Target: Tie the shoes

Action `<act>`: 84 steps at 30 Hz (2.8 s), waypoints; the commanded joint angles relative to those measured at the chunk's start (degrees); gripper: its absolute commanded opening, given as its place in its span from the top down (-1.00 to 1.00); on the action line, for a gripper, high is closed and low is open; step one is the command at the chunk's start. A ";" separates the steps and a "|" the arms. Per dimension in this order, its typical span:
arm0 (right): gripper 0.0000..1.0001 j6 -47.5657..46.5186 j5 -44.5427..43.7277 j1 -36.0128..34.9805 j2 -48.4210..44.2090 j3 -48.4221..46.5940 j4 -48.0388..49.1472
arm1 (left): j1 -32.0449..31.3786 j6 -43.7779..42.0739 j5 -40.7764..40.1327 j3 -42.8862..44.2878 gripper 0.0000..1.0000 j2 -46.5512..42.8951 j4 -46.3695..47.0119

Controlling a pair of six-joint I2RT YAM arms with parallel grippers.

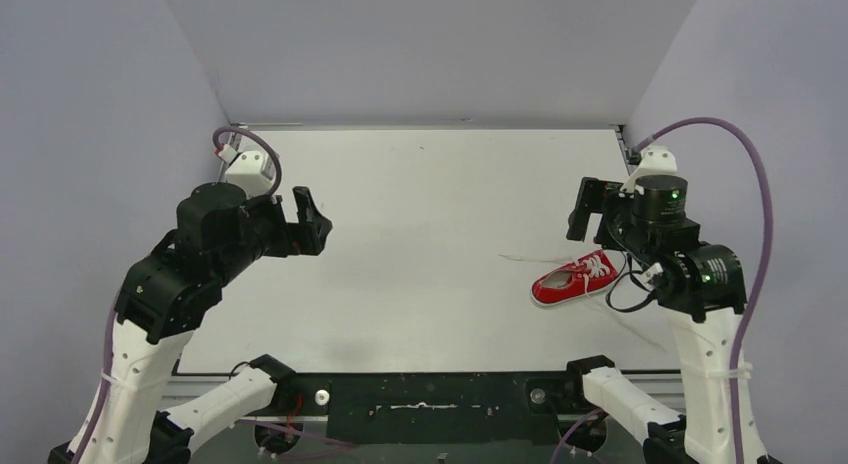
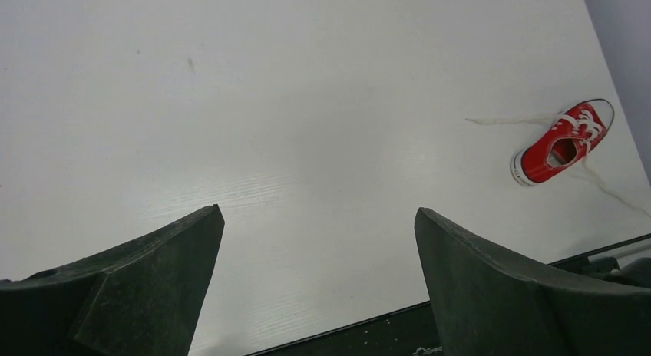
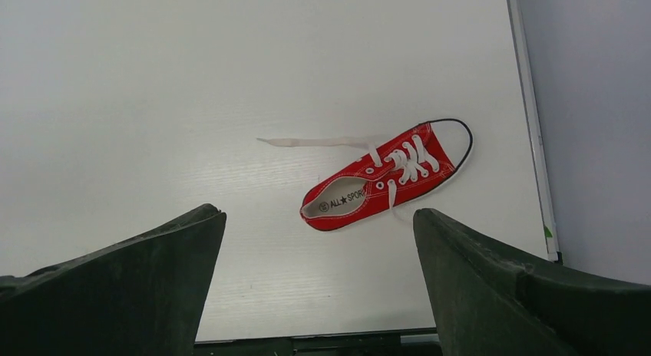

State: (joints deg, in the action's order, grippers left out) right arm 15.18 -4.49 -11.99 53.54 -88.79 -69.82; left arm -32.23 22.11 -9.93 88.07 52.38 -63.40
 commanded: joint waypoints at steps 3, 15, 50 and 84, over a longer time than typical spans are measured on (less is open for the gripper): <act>-1.00 2.12 -7.43 3.08 3.17 11.20 12.92 | 6.94 -4.60 3.71 -6.50 -0.92 2.01 12.17; -1.00 12.25 -1.14 12.38 12.36 28.61 19.75 | 4.59 -13.90 9.45 -15.49 -0.94 6.53 25.20; -0.68 28.40 3.39 9.40 34.50 41.57 48.21 | -12.85 -27.88 -0.20 -26.36 -0.95 -1.67 40.01; -1.00 14.24 23.03 -12.79 30.11 24.90 30.82 | -0.81 2.38 23.73 -33.30 -0.93 13.64 34.94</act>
State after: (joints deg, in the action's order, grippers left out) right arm 26.57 10.63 -23.57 82.26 -61.25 -38.92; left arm -32.80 17.30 6.50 54.30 66.74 -28.51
